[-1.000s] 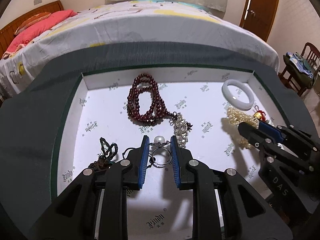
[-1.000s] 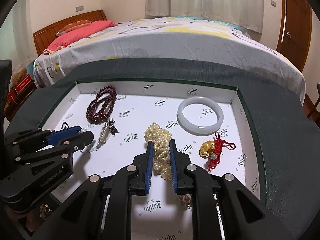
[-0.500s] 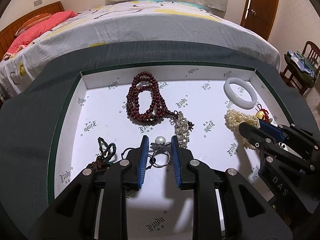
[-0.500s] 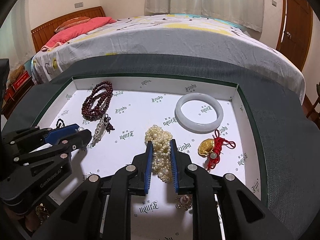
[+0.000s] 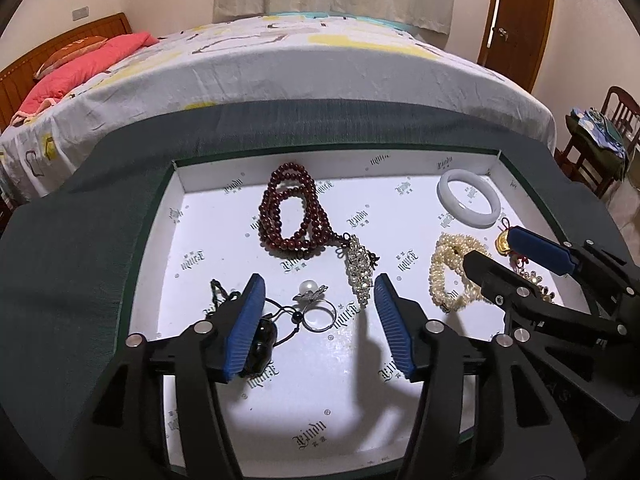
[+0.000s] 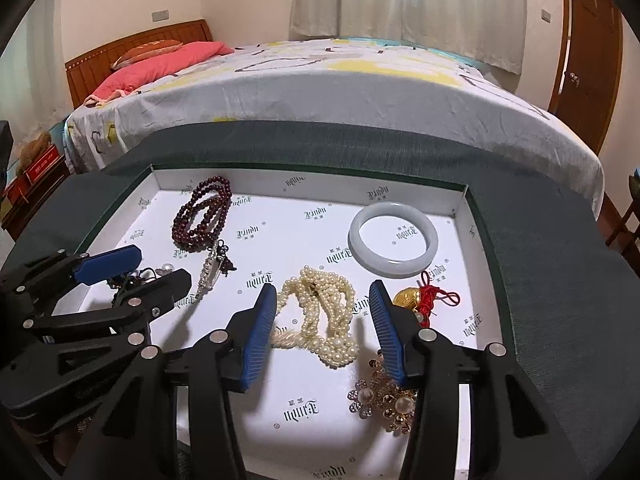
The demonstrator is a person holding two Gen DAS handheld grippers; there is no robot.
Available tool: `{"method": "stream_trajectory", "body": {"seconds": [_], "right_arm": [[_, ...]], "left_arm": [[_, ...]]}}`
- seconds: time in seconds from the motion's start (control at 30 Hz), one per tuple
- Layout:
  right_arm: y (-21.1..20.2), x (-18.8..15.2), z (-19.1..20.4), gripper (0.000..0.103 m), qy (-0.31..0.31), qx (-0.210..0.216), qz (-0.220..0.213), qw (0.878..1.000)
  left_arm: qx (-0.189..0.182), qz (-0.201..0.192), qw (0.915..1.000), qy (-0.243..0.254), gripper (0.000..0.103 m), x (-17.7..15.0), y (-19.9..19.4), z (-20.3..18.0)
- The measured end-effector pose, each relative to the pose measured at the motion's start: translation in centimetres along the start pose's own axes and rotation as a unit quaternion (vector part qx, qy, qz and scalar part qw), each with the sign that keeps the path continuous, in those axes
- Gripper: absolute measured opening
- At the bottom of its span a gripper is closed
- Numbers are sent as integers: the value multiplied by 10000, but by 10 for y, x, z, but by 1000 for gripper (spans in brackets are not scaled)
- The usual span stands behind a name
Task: Organize jewelry
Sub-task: 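Carry the ring and pearl strand into the white box and open both tools, then move both tools back over the rose-gold chain and red charm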
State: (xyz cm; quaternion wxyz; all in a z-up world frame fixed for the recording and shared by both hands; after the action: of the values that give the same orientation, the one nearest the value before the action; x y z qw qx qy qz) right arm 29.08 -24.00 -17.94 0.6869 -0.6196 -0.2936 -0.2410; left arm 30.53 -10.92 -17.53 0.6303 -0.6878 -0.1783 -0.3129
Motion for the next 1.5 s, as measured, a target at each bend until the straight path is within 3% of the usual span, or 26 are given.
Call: {"method": "stream_trajectory", "body": {"seconds": [0.23,0.57,0.77,1.23,1.5], "right_arm": [[-16,0,4,52,-20,-36,-105,9999],[-55,0,4,53,42,-72,-338,9994],[-80,-16,2,58,100,-121,-393,9991],[-90,-80,-9,58,284,-118,70,9995],[-89,-96,-19,58,422,-95,181,9989]], "left_arm": [[66,-140,9999,-75,68,0,-17,8],[78,-441,9988,-206,73,-4,-60,19],[118,-561,9979,-301,73,-20,-89,26],[151,75,9993,-330,73,-96,-90,20],[118,402,9987,-292,73,-116,-73,14]]}}
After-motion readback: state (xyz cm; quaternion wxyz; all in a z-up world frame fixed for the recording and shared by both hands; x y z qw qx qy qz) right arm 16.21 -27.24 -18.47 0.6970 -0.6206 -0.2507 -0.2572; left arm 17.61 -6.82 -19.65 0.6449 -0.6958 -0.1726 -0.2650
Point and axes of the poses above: each gripper's, at about its wrist camera, not at the fingertips, and y roughly the way its jaws point, z to its left, x to its top, the point moved 2 cm from there along y, roughly the way its jaws point, and after that the axes turned 2 degrees about x, right-handed, at the moved point
